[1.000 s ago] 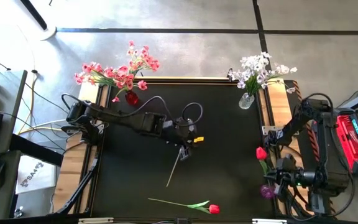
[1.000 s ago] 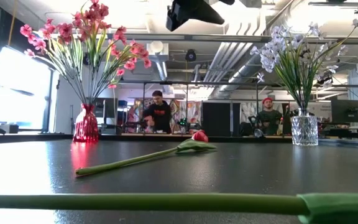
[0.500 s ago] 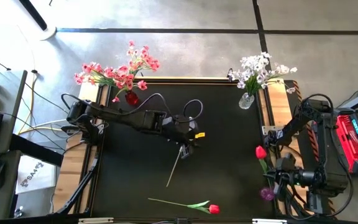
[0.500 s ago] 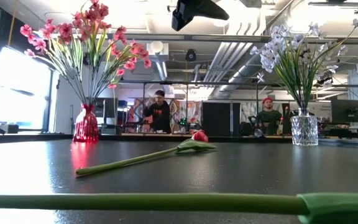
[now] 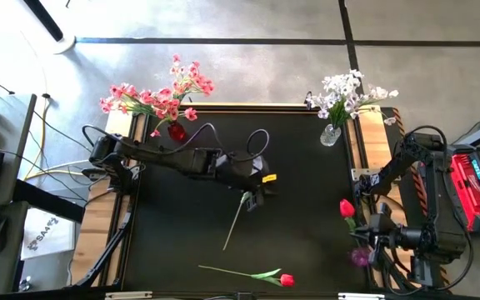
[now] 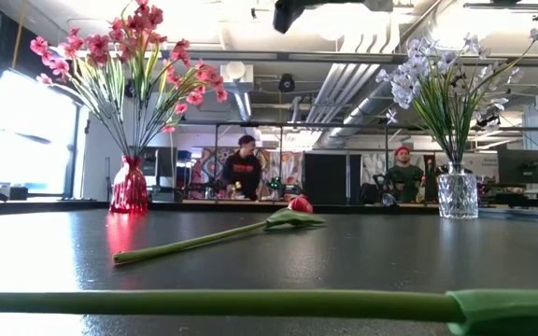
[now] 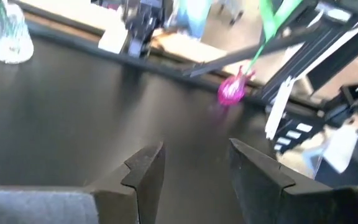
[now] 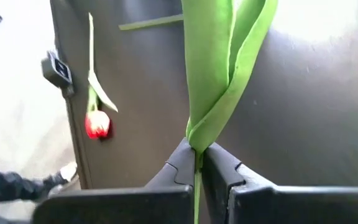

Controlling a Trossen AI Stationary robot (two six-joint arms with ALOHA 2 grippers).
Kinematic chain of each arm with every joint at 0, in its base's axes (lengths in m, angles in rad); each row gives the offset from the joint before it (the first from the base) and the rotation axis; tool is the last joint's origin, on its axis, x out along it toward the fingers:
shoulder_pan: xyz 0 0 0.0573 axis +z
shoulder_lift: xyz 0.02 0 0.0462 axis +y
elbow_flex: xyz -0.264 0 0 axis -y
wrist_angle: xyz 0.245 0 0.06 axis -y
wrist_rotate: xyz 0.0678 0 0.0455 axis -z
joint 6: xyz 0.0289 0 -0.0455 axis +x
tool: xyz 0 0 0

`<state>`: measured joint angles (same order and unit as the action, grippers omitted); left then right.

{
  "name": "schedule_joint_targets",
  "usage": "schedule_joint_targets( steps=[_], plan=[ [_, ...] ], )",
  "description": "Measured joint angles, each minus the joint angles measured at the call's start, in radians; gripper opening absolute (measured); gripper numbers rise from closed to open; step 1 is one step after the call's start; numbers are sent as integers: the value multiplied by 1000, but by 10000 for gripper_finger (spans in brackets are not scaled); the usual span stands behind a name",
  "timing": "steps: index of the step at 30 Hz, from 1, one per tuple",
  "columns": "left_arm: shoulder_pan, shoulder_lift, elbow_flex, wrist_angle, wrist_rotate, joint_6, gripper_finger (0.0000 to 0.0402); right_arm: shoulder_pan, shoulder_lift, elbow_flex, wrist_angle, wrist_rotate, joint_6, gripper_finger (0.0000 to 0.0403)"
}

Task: Sort flowers into vase by color
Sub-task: Put the middle red tulip into the purple flower vase

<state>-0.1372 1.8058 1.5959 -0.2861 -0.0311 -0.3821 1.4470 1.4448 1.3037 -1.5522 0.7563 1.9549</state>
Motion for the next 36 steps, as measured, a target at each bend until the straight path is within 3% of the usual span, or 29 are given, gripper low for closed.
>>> schedule_joint_targets(
  steps=[13, 21, 27, 36],
  plan=[
    [-25, 0, 0, 52, -73, -25, 161, 0, 0, 2, -11, 55, 53, 0],
    [-34, 0, 0, 83, -92, -26, 161, -1, 5, -62, -12, -66, 88, 0],
    [-34, 0, 0, 108, -96, -36, 161, -1, 6, -118, -10, -84, 152, 0],
    [-35, 0, 0, 117, -113, -36, 161, -1, 4, -126, -4, -15, 157, 0]
  ],
)
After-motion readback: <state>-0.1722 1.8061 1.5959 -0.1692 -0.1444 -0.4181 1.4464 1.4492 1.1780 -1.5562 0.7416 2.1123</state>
